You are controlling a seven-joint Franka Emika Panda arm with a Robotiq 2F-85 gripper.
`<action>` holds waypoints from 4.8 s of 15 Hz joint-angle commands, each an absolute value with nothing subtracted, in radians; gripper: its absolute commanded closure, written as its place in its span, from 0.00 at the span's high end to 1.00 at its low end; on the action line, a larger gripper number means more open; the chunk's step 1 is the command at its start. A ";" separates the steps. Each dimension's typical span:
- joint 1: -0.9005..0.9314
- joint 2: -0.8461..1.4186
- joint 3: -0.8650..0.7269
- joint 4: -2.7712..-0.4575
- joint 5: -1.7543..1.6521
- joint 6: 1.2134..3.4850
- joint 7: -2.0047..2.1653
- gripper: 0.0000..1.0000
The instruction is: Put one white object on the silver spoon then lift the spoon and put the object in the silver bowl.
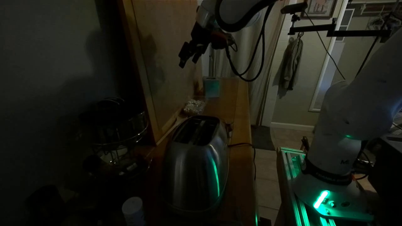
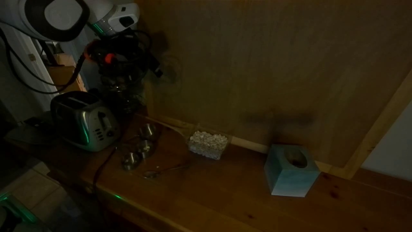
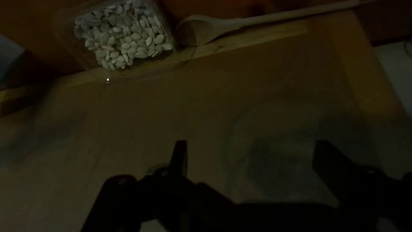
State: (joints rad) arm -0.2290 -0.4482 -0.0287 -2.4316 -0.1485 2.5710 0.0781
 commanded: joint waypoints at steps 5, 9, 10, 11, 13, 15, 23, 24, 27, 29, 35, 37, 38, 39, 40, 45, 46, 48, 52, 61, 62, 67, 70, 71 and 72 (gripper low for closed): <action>-0.272 -0.370 -0.060 -2.328 -0.217 2.483 0.064 1.00; -0.258 -0.294 -0.105 -2.209 -0.251 2.247 -0.048 1.00; -0.250 -0.277 -0.118 -2.186 -0.251 2.192 -0.084 1.00; -0.244 -0.256 -0.128 -2.161 -0.256 2.145 -0.119 1.00; -0.216 -0.217 -0.170 -2.130 -0.200 2.091 -0.254 1.00; -0.201 -0.168 -0.211 -2.104 -0.160 2.086 -0.390 1.00; -0.210 -0.158 -0.223 -2.127 -0.160 2.115 -0.321 1.00; -0.213 -0.124 -0.241 -2.117 -0.137 2.134 -0.347 1.00; -0.225 -0.027 -0.285 -2.072 -0.055 2.122 -0.421 1.00; -0.236 0.026 -0.300 -2.045 0.006 2.116 -0.489 1.00; -0.293 0.169 -0.286 -1.982 0.117 2.200 -0.624 1.00; -0.318 0.215 -0.274 -1.966 0.167 2.271 -0.663 1.00; -0.330 0.236 -0.265 -1.956 0.194 2.297 -0.681 1.00; -0.344 0.257 -0.256 -1.947 0.220 2.320 -0.698 1.00; -0.356 0.277 -0.247 -1.934 0.237 2.345 -0.712 1.00; -0.416 0.359 -0.196 -1.881 0.312 2.398 -0.761 0.99; -0.425 0.375 -0.188 -1.867 0.316 2.406 -0.762 0.74; -0.441 0.401 -0.175 -1.846 0.312 2.418 -0.759 0.71; -0.462 0.438 -0.163 -1.819 0.290 2.423 -0.746 0.57; -0.480 0.467 -0.162 -1.796 0.270 2.411 -0.726 0.00; -0.480 0.463 -0.161 -1.798 0.270 2.410 -0.725 0.00; -0.474 0.440 -0.162 -1.808 0.265 2.393 -0.716 0.00; -0.464 0.406 -0.170 -1.823 0.246 2.356 -0.700 0.00; -0.460 0.394 -0.175 -1.828 0.238 2.345 -0.692 0.00; -0.454 0.380 -0.183 -1.833 0.225 2.327 -0.677 0.00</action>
State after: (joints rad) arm -0.4576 0.4262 -0.1770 -1.8250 0.2677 2.3855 -0.7199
